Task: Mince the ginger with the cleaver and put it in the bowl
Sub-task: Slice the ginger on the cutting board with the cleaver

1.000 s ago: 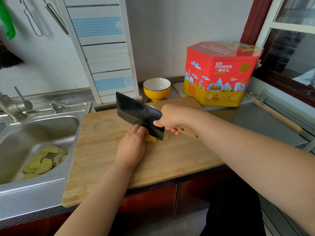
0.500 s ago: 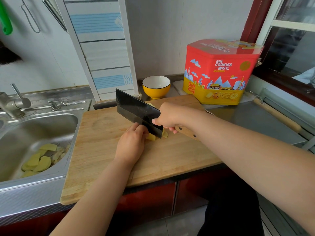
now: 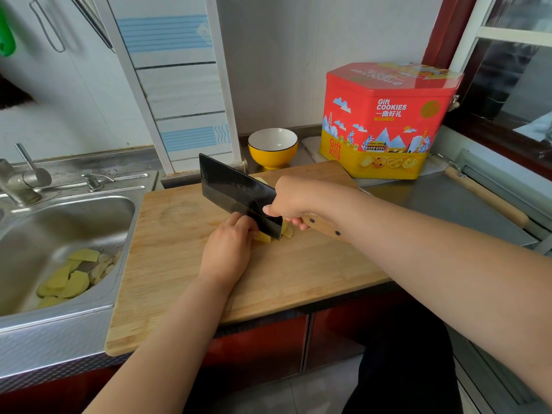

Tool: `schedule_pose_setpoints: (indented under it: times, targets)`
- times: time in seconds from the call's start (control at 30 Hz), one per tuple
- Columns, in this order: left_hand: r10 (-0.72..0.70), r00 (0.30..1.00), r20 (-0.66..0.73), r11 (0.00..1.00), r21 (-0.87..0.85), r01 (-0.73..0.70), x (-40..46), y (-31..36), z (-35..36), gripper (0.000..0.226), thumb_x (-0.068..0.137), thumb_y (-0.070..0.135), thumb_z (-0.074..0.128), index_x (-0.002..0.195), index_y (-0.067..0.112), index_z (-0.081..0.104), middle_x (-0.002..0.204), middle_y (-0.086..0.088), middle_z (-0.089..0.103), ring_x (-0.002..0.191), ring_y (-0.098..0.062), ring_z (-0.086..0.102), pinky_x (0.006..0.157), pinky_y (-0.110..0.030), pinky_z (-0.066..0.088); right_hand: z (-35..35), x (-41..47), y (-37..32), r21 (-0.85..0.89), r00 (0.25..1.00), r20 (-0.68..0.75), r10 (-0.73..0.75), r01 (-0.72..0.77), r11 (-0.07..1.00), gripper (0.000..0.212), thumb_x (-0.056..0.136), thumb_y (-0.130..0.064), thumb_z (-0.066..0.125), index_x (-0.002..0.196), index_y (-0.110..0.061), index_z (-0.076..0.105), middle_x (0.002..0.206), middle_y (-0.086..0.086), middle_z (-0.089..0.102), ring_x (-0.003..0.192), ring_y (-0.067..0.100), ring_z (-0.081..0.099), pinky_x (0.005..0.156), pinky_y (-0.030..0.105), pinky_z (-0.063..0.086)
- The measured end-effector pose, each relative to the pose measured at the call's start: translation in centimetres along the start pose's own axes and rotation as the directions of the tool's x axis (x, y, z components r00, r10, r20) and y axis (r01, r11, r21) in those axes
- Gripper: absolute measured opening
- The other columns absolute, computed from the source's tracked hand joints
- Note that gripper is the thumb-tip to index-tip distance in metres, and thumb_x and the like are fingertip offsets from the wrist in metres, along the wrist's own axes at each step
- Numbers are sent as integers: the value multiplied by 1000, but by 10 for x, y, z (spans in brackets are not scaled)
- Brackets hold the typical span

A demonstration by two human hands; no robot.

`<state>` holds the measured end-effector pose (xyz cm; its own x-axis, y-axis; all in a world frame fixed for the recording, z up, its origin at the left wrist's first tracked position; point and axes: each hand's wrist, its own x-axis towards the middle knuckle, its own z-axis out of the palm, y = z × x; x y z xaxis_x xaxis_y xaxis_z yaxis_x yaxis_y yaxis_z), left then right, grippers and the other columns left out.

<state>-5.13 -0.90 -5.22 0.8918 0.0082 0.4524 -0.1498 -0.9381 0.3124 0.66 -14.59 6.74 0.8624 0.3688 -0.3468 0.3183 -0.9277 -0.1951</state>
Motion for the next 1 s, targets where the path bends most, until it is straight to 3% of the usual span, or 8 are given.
schedule_pose_setpoints:
  times: [0.23,0.4,0.57,0.87,1.0]
  targets:
    - [1,1000,-14,1000,21,0,0,2,0,7,90,10,58,90,14,63,91,-2,58,73,-17,54,58,-25,37,1,2,-4,-35,1000,27,13,-12,999,50,104,-38,40,73,-2,57,66,10,58,52,19,55,55,26,44]
    - [-1,1000,-24,999,48,2,-1,1,1,5,87,7,61,88,11,64,87,-5,59,73,-25,57,57,-27,34,2,2,-5,-60,999,39,5,-3,998,48,104,-32,39,72,-2,57,67,11,59,51,19,55,57,26,44]
    - [-9,1000,-29,998,66,11,-2,3,-1,8,87,7,61,91,11,66,89,-6,62,74,-25,59,58,-27,36,6,2,-9,-49,999,50,-8,10,999,38,104,-24,40,93,3,66,77,15,64,51,20,56,54,26,45]
    - [-19,999,-32,999,38,20,-1,1,-1,10,85,5,60,89,12,66,91,-6,63,76,-27,60,58,-29,41,15,9,-10,17,998,65,17,-19,1000,27,101,-19,47,89,1,62,68,11,58,53,20,56,51,26,45]
    - [-15,999,-38,1000,14,16,-1,-1,0,7,85,5,60,86,12,64,89,-5,61,72,-26,59,55,-31,42,16,9,-10,38,997,67,27,-30,999,36,103,-28,44,88,0,62,74,15,62,60,23,58,57,26,47]
